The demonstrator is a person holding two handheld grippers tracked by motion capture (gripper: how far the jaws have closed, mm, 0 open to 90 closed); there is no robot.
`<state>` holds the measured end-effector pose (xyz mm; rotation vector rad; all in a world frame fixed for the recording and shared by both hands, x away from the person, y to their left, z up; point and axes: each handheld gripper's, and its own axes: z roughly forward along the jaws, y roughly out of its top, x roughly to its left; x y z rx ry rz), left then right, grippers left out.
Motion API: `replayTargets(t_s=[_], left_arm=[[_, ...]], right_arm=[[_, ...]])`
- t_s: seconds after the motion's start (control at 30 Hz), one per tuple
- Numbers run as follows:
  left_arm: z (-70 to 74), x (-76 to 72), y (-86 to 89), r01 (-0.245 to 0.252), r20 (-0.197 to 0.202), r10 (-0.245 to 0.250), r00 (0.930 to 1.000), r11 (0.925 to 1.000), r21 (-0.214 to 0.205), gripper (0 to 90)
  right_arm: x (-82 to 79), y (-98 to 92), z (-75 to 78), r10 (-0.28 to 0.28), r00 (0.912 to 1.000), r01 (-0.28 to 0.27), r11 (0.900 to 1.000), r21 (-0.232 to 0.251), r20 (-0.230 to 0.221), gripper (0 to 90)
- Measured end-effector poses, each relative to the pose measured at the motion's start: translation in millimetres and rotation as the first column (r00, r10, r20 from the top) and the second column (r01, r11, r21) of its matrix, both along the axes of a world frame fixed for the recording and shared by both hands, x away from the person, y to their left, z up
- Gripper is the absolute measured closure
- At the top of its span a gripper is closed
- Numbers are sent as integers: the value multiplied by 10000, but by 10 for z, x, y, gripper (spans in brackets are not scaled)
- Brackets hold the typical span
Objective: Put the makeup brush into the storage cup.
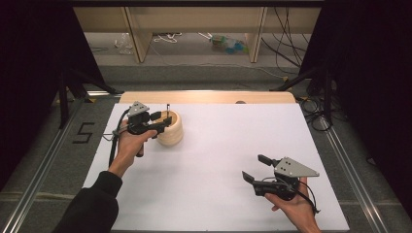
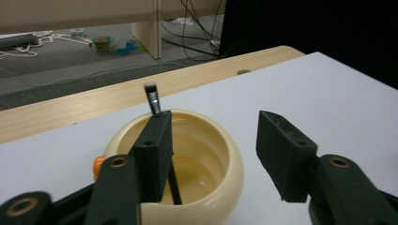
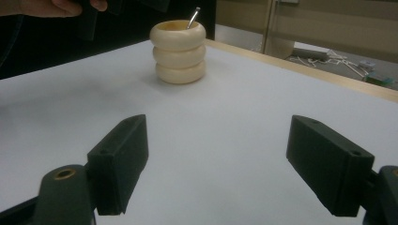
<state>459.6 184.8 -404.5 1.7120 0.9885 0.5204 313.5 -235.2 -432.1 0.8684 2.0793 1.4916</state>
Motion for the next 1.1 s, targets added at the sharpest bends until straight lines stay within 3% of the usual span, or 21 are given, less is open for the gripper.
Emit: replayTargets(t_s=[0.23, 0.3, 0.37, 0.43, 0.5, 0.67, 0.73, 0.87, 0.9, 1.0, 1.03, 1.1], left_arm=[[22, -190, 34, 360, -87, -365, 9993, 9982, -487, 337], [13, -277, 66, 483, 0, -483, 9988, 9976, -497, 313], [0, -341, 84, 509, -44, -513, 9987, 9966, -646, 304], [0, -399, 99, 569, -5, -570, 9984, 9973, -461, 291], [12, -422, 104, 612, 177, -604, 9980, 9969, -491, 287], [7, -470, 131, 655, 285, -642, 9975, 9968, -466, 281], [-2, -491, 140, 583, 213, -571, 9981, 9967, -565, 277], [-15, -513, 160, 664, 334, -650, 9973, 9969, -424, 264], [-24, -543, 159, 633, 339, -617, 9975, 9968, -491, 261], [-27, -568, 159, 678, 346, -659, 9972, 9962, -554, 251], [-14, -589, 168, 786, 478, -760, 9960, 9954, -553, 250], [6, -624, 165, 776, 532, -742, 9958, 9950, -634, 247]], right_arm=[[-10, -7, 5, -1, 9998, 0, 10000, -29, -205, 223], [-1, -15, 5, -10, 10000, 10, 10000, -61, 21, 223], [-9, -2, 1, -89, 9998, 90, 9999, 57, -193, 222], [5, 0, -4, -19, 10000, 19, 10000, -24, 15, 222], [12, 12, -9, 21, 9999, -22, 10000, 86, 100, 222], [-4, -5, 2, -49, 10000, 49, 10000, -5, -1, 222], [4, -8, 0, -6, 9999, 4, 9999, 140, 168, 222], [-8, 1, 1, 45, 9999, -43, 9998, 212, -113, 222], [0, -6, 5, 13, 9999, -14, 10000, 79, 154, 222], [-1, -9, 4, 21, 9998, -23, 9999, 127, 189, 222], [-15, -5, 4, 43, 9999, -40, 9997, 234, -127, 222], [1, -16, 2, -18, 9998, 15, 9999, 161, 200, 221]])
